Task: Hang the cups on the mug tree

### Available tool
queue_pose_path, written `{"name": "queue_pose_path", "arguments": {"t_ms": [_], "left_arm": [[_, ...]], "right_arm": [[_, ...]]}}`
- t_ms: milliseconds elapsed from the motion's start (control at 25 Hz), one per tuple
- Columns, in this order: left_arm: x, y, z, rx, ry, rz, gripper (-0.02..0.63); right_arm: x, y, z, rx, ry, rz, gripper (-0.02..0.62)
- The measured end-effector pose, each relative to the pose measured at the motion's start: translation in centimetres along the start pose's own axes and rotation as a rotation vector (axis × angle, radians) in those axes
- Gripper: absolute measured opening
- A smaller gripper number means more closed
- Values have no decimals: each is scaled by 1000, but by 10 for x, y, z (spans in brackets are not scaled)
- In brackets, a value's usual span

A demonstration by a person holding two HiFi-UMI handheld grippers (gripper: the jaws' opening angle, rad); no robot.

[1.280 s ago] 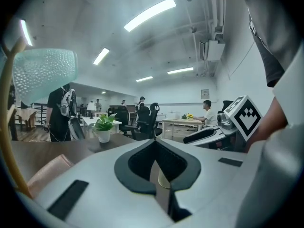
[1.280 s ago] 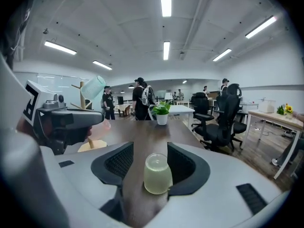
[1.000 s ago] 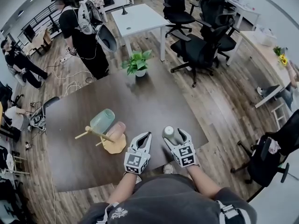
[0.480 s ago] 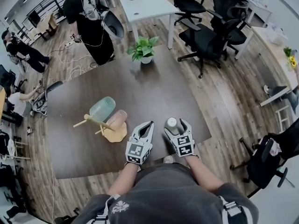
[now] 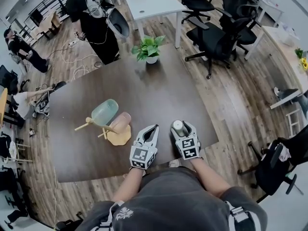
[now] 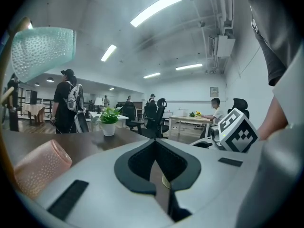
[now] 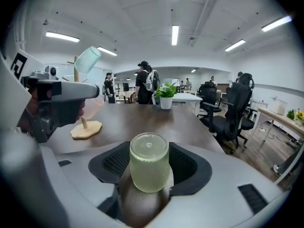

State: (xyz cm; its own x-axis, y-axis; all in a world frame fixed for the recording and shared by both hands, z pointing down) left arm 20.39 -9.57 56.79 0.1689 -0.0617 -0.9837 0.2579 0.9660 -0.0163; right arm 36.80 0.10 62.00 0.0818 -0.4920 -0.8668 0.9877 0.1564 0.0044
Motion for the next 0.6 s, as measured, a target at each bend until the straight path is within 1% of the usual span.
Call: {"name": "queue_pose_path", "arguments": {"t_ms": [280, 480, 600], "left_arm": [[2, 1, -6, 16, -1, -1, 5], [4, 6, -7, 27, 10, 3, 5], [3, 10, -13, 39, 5, 4, 5]], "right_arm": [[-4, -5, -7, 28, -20, -3, 273], [6, -1, -17, 30, 34, -15, 273], [14, -5, -28, 25, 81, -49, 273]]}}
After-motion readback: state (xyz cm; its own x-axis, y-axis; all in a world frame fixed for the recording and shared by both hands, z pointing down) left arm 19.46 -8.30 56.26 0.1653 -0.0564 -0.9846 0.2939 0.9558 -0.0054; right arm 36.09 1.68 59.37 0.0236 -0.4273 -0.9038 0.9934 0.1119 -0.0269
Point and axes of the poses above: the fingertips, and each gripper's own axes: z forward along the fingers, y to its right, x out of its top, the point moved 9 cm from there along -z, backward along the fingers, and after that the axes turned 1 degree about z, right-handed, at the moved point
